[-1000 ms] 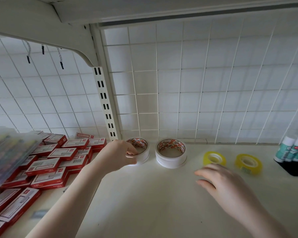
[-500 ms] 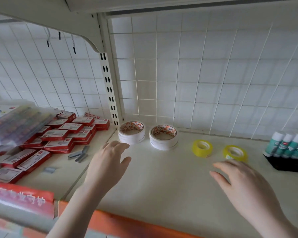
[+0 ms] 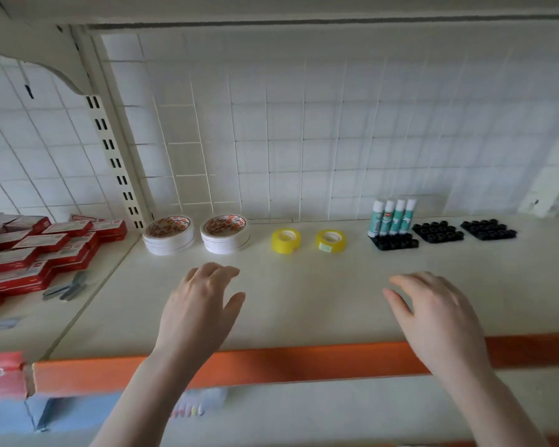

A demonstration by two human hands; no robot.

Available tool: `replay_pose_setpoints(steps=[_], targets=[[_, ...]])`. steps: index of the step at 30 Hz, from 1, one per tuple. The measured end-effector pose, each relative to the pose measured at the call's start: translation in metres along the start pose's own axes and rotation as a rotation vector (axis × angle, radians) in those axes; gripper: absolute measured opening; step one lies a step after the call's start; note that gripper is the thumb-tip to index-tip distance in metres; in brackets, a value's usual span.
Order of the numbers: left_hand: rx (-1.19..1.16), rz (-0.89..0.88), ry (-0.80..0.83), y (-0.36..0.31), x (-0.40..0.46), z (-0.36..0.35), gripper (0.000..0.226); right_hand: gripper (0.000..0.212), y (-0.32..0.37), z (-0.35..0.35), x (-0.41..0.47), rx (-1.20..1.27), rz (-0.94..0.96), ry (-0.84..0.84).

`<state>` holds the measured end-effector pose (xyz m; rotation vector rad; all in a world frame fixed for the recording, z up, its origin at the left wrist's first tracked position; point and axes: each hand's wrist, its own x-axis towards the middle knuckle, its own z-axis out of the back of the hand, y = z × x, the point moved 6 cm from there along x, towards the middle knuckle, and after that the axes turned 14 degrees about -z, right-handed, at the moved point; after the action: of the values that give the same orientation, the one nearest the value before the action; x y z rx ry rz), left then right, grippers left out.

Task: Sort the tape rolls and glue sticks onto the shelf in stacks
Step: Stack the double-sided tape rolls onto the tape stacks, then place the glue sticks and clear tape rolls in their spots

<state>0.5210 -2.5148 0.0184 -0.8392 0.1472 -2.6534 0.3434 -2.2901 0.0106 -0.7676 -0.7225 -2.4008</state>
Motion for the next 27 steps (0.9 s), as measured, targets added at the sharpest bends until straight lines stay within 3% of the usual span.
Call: replay_pose_setpoints(steps=[12,27], targets=[[-0.103,-0.116,0.027,-0.142,0.032,-0.049,0.034,0.016,-0.145,0.065,0.004,-0.103,-0.113,-0.136],[-0.216,-0.158,0.029,-0.437,0.113,-0.164,0.033,0.014,-0.445,0.16,0.061,-0.103,-0.184,-0.139]])
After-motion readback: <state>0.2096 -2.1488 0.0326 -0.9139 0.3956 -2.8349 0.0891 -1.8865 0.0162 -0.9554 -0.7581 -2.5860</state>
